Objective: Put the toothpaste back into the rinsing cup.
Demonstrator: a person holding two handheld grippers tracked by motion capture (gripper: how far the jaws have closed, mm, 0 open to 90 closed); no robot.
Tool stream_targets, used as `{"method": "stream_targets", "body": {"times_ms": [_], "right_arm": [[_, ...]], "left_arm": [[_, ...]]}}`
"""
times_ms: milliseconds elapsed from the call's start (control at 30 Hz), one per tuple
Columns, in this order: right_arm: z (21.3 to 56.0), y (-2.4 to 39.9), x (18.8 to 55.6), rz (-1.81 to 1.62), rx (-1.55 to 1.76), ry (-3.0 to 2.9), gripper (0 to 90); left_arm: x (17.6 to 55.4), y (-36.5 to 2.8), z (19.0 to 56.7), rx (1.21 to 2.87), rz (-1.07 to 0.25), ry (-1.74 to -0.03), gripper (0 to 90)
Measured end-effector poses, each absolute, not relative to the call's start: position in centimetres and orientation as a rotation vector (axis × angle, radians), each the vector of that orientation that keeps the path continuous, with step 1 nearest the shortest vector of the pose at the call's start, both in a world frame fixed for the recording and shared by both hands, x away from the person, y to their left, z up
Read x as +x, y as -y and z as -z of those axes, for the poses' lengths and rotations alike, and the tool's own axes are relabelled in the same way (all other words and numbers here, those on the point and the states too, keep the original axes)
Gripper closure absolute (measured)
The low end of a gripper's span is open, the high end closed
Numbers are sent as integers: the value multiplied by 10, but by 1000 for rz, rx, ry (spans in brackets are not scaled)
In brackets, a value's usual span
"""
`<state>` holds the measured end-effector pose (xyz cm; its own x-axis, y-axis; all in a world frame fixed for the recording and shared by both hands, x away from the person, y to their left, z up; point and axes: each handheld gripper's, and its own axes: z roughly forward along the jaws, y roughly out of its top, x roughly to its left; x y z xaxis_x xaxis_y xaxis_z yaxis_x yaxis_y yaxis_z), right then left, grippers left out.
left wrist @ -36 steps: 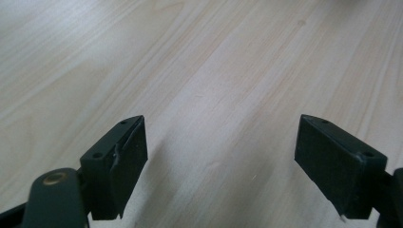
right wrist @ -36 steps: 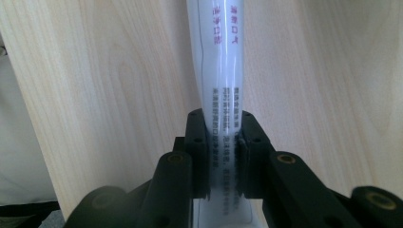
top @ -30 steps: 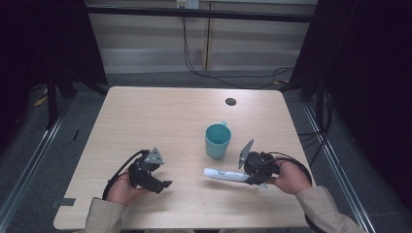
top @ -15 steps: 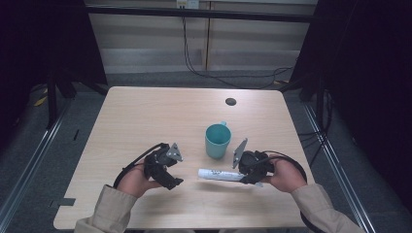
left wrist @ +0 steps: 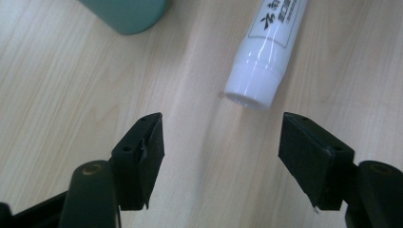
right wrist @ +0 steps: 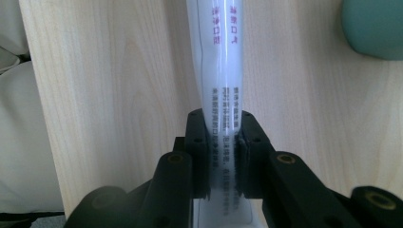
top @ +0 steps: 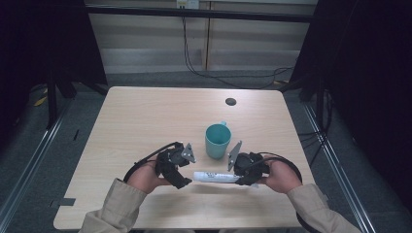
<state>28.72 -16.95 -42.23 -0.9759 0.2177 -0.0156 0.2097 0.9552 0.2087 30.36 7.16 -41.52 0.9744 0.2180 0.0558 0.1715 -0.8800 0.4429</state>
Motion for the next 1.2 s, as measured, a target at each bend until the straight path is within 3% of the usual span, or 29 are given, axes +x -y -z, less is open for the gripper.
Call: {"method": "stream_targets", "body": {"times_ms": [1200], "right_arm": [[416, 152, 287, -369, 246, -3052, 777]], "left_arm": [[302, -30, 417, 2755, -47, -95, 534]]}}
